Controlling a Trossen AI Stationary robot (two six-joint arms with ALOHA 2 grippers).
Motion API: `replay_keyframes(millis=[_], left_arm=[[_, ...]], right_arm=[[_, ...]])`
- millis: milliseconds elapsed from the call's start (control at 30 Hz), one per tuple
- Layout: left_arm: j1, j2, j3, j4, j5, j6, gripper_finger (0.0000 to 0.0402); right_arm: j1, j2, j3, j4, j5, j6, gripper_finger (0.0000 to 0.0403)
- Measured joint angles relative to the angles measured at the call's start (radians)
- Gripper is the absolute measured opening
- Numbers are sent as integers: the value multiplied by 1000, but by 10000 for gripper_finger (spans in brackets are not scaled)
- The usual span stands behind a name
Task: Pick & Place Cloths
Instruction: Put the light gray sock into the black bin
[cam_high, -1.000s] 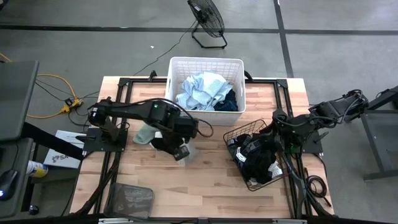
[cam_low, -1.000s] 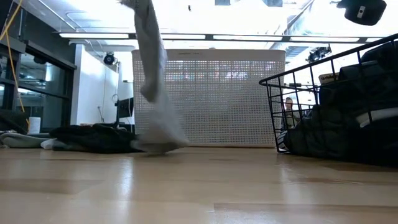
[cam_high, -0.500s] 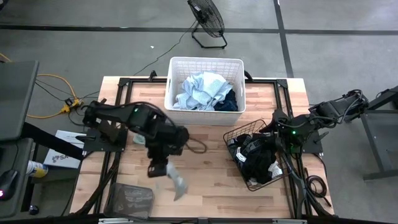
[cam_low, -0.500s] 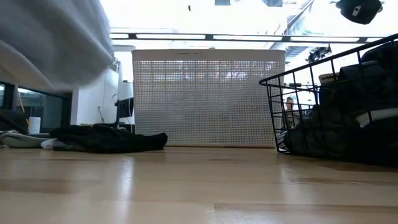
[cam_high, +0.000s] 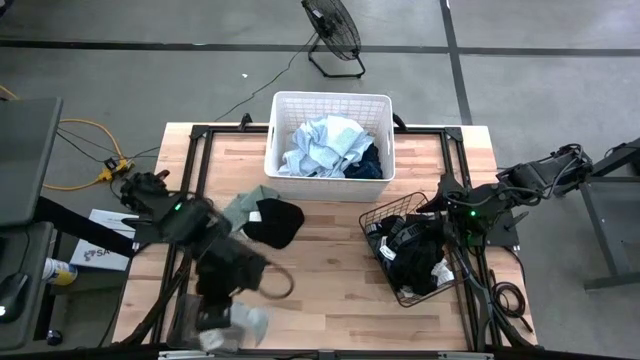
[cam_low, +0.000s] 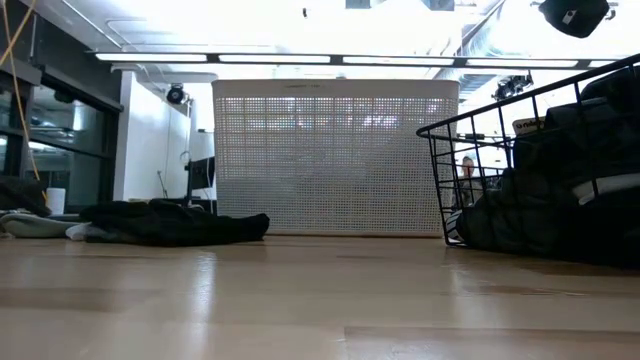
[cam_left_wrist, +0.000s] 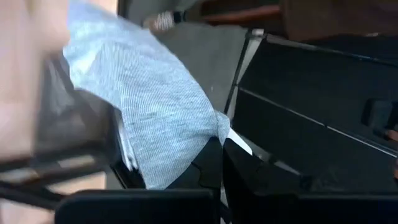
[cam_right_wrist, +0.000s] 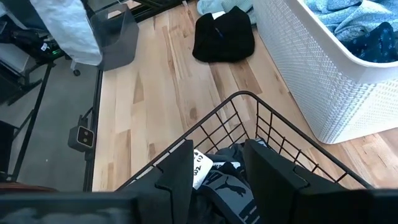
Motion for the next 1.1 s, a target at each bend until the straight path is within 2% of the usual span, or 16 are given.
replay_keyframes(millis=[200, 400, 567, 667, 900, 1100], left_arm=[[-132, 0, 0, 0, -1, -222, 0], [-260, 0, 0, 0, -60, -470, 0], [-346, 0, 0, 0, -206, -642, 0], [-377, 0, -22, -2, -271, -747, 0], [-415, 1, -97, 0, -275, -963, 0], [-427, 1, -156, 0, -284, -1083, 0]], right_arm=[[0, 0, 0, 0, 0, 0, 134], [0, 0, 0, 0, 0, -10, 134], [0, 0, 0, 0, 0, -17, 134], [0, 0, 0, 0, 0, -17, 134], [0, 0, 0, 0, 0, -17, 134], [0, 0, 0, 0, 8, -30, 134]])
